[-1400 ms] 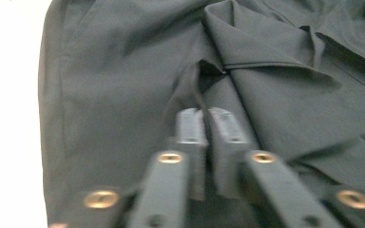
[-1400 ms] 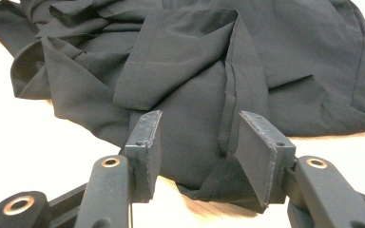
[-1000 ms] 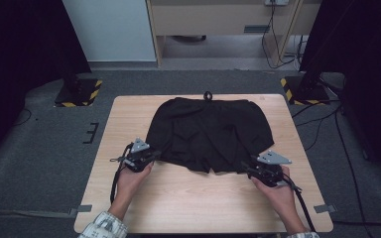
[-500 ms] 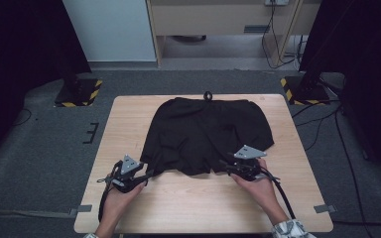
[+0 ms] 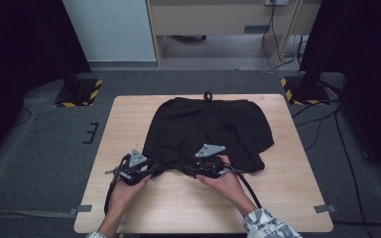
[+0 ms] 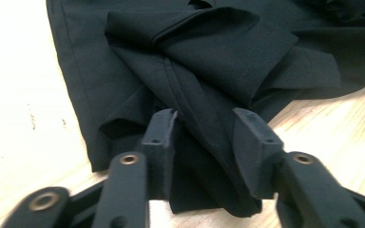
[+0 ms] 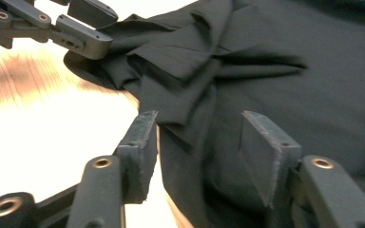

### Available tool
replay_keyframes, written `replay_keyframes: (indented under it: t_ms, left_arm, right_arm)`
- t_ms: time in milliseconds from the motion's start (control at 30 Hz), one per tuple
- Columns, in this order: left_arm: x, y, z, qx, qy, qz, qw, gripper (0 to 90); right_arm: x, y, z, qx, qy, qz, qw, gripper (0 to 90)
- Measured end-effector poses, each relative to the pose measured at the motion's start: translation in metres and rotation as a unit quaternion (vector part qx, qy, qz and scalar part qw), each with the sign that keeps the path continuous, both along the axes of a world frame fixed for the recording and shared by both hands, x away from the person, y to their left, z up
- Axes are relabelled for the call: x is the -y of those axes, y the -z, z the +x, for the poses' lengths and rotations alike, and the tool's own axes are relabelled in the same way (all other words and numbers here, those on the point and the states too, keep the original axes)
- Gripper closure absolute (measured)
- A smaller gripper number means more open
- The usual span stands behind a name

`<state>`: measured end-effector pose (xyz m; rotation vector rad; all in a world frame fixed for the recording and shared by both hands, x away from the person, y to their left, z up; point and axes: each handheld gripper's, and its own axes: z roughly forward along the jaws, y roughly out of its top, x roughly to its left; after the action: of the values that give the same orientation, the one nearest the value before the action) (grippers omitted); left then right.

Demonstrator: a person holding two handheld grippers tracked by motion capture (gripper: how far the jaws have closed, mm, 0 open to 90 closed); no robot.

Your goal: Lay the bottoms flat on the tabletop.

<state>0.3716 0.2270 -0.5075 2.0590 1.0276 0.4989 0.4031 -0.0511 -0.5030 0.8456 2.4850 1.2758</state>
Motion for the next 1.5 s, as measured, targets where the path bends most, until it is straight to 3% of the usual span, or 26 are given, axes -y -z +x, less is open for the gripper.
replay_keyframes:
  t_ms: [67, 100, 167, 200, 233, 367, 400, 500, 533, 633, 667, 733, 833, 867, 900, 1000, 1067, 1133, 1233, 1267, 1367, 1400, 1433, 1500]
  left_arm:
    - [0.0, 0.0, -0.001, 0.0, 0.002, 0.003, 1.0, 67.7]
    - [-0.001, 0.001, -0.001, -0.004, 0.006, 0.005, 1.0, 75.7]
    - [-0.002, 0.001, -0.002, -0.008, 0.012, 0.006, 0.9999, 81.4]
    - [-0.002, 0.0, -0.002, -0.008, 0.013, 0.009, 0.9998, 81.4]
    - [-0.002, -0.001, -0.003, -0.009, 0.014, 0.012, 0.9998, 86.2]
    - [-0.01, -0.005, -0.01, -0.011, 0.005, 0.03, 0.9995, 87.8]
    - [-0.013, -0.004, -0.012, -0.015, 0.002, 0.034, 0.9993, 87.9]
    - [-0.023, -0.002, -0.017, -0.034, 0.0, 0.035, 0.9988, 87.9]
    - [-0.026, 0.001, -0.021, -0.041, 0.004, 0.048, 0.998, 87.7]
    - [-0.026, 0.003, -0.022, -0.047, 0.013, 0.045, 0.9978, 85.7]
    - [-0.025, 0.002, -0.022, -0.038, 0.013, 0.039, 0.9984, 83.2]
    - [-0.024, 0.0, -0.023, -0.03, 0.014, 0.039, 0.9987, 80.9]
    - [-0.024, -0.004, -0.025, -0.014, 0.011, 0.026, 0.9995, 77.3]
    - [-0.027, -0.006, -0.027, -0.005, -0.001, 0.012, 0.9999, 68.0]
    - [-0.027, -0.006, -0.027, -0.005, -0.001, 0.012, 0.9999, 65.0]
    - [-0.028, -0.003, -0.026, -0.001, -0.013, 0.009, 0.9999, 60.7]
    - [-0.024, 0.002, -0.023, -0.007, -0.018, 0.011, 0.9997, 49.5]
    - [-0.02, 0.003, -0.021, -0.005, -0.011, 0.013, 0.9998, 46.4]
    - [-0.016, 0.003, -0.019, -0.007, -0.003, 0.015, 0.9999, 50.3]
    - [-0.014, 0.004, -0.019, -0.011, 0.001, 0.016, 0.9998, 53.2]
    - [-0.012, 0.003, -0.019, -0.018, 0.009, 0.025, 0.9995, 67.0]
    - [-0.013, 0.001, -0.021, -0.02, 0.014, 0.021, 0.9995, 72.4]
    - [-0.013, 0.001, -0.021, -0.02, 0.014, 0.021, 0.9995, 75.7]
    - [-0.015, -0.002, -0.024, -0.024, 0.024, 0.026, 0.9991, 79.4]
  right_arm:
    - [-0.004, 0.001, 0.002, 0.001, 0.002, -0.006, 1.0, 56.5]
    - [-0.008, 0.004, 0.007, -0.004, 0.005, -0.017, 0.9998, 68.5]
    - [-0.009, 0.007, 0.01, -0.001, -0.001, -0.03, 0.9996, 83.0]
    - [-0.009, 0.007, 0.01, -0.001, -0.001, -0.03, 0.9996, 83.0]
    - [-0.008, 0.007, 0.01, 0.0, 0.0, -0.03, 0.9995, 89.8]
    - [-0.002, 0.002, 0.001, 0.006, -0.002, -0.026, 0.9996, 90.0]
    - [0.007, 0.0, -0.009, 0.01, -0.005, -0.024, 0.9997, 90.0]
    - [0.02, 0.002, -0.02, 0.008, -0.009, -0.026, 0.9996, 90.0]
    - [0.032, 0.005, -0.03, 0.001, -0.011, -0.021, 0.9997, 90.0]
    - [0.042, 0.012, -0.041, -0.013, -0.031, -0.015, 0.9993, 89.8]
    - [0.046, 0.019, -0.05, -0.011, -0.044, -0.023, 0.9987, 88.2]
    - [0.046, 0.019, -0.051, -0.008, -0.046, -0.027, 0.9986, 87.1]
    - [0.042, 0.012, -0.051, 0.0, -0.049, -0.01, 0.9988, 84.2]
    - [0.038, 0.007, -0.051, 0.006, -0.047, -0.003, 0.9989, 77.4]
    - [0.038, 0.007, -0.051, 0.006, -0.047, -0.003, 0.9989, 77.4]
    - [0.028, 0.004, -0.046, 0.015, -0.039, -0.015, 0.999, 60.6]
    - [0.015, 0.0, -0.039, 0.017, -0.032, -0.016, 0.9992, 47.2]
    - [0.004, -0.002, -0.033, 0.017, -0.028, -0.012, 0.9994, 41.0]
    - [-0.01, -0.003, -0.025, 0.015, -0.027, -0.014, 0.9994, 36.7]
    - [-0.025, -0.004, -0.017, 0.008, -0.031, -0.01, 0.9994, 34.5]
    - [-0.039, -0.004, -0.011, 0.005, -0.029, -0.014, 0.9995, 34.7]
    - [-0.051, -0.002, -0.005, 0.001, -0.026, -0.015, 0.9995, 47.3]
    - [-0.051, -0.002, -0.005, 0.001, -0.026, -0.015, 0.9995, 47.3]
    - [-0.058, 0.001, -0.003, -0.002, -0.031, -0.022, 0.9993, 72.7]
